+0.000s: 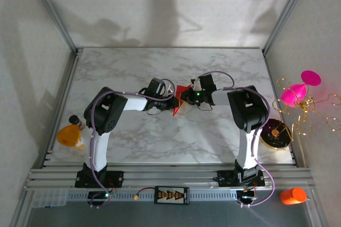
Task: Fold a paper plane with a square sheet of paper (pick it up from the middle)
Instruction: Fold the wing for the fifth time at the center of the table.
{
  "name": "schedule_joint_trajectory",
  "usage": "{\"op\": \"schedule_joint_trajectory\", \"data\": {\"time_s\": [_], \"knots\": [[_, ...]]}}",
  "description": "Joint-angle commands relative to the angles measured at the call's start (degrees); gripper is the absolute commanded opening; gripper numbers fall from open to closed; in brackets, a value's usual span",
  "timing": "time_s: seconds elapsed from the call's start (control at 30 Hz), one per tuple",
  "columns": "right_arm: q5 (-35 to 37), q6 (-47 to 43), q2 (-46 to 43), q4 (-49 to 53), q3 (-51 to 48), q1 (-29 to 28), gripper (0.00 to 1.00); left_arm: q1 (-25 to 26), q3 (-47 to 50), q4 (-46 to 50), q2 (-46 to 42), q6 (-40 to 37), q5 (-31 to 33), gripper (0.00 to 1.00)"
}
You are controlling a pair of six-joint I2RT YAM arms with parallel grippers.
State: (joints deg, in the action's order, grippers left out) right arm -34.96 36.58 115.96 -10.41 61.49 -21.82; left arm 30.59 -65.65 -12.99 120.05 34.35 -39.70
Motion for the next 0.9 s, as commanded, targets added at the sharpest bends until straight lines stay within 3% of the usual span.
{"op": "schedule_joint_trajectory", "data": {"time_s": [0.0,0.4,0.87], "knots": [[3.35,-1.38,2.23,4.23,1.21,-0.51,0.17,-0.09,2.37,8.26,4.78,-0.51,4.85,0.11],[6.77,-1.48,4.44,8.23,2.14,-0.67,0.16,0.35,3.57,9.04,0.59,0.51,3.11,0.22],[7.12,-2.21,4.67,9.52,2.63,-0.85,0.16,0.35,9.03,4.75,-6.90,7.79,1.53,0.23]]}}
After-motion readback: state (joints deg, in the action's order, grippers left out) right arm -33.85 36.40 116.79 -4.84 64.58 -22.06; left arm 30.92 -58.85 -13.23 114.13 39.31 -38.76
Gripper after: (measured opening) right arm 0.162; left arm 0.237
